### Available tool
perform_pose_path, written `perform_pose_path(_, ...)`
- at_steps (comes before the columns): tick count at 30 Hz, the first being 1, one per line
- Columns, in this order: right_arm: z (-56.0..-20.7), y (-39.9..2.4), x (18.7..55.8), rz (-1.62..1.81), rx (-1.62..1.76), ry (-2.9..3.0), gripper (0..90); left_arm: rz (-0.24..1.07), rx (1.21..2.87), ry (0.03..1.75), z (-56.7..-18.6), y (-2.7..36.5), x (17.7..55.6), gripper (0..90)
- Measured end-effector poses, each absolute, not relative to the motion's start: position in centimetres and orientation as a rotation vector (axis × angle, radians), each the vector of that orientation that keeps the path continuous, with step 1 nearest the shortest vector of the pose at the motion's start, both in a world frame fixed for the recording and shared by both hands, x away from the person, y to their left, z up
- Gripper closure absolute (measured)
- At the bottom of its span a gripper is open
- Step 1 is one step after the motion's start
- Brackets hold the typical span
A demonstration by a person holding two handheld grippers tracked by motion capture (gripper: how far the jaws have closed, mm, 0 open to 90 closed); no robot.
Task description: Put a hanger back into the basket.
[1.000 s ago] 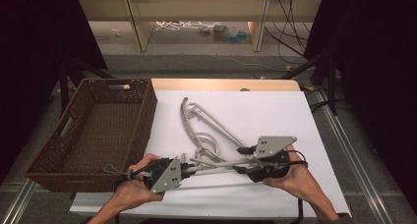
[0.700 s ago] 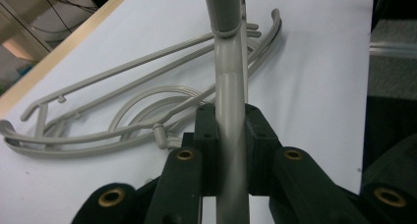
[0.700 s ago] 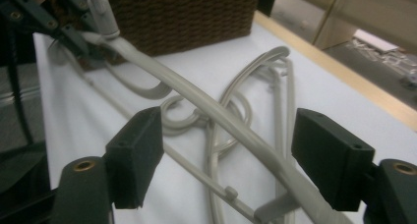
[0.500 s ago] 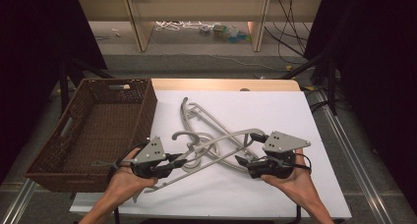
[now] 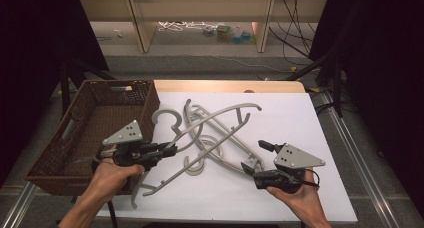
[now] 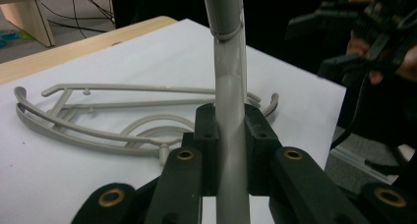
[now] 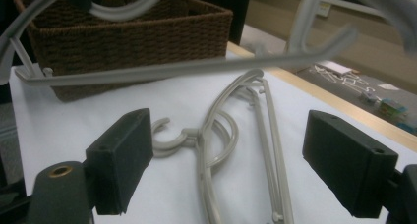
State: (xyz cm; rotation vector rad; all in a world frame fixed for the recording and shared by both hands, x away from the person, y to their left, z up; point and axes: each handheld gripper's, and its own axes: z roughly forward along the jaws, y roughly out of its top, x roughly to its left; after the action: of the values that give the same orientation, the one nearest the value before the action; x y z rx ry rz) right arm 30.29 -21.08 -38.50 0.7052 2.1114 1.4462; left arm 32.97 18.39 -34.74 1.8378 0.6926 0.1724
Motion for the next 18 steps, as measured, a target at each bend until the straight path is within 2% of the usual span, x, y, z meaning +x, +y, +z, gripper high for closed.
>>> perform_pose_path(8,-39.9,-21.7,29.8,1.462,0.757,2.075,17.6,0.08,1.728,0.754,-31.6,21.0,33.6,79.3)
perform_pose_path(18,-41.1,-21.8,29.5,1.461,0.755,2.094,16.5,0.124,1.673,0.831,-29.5,24.6,35.1,79.3)
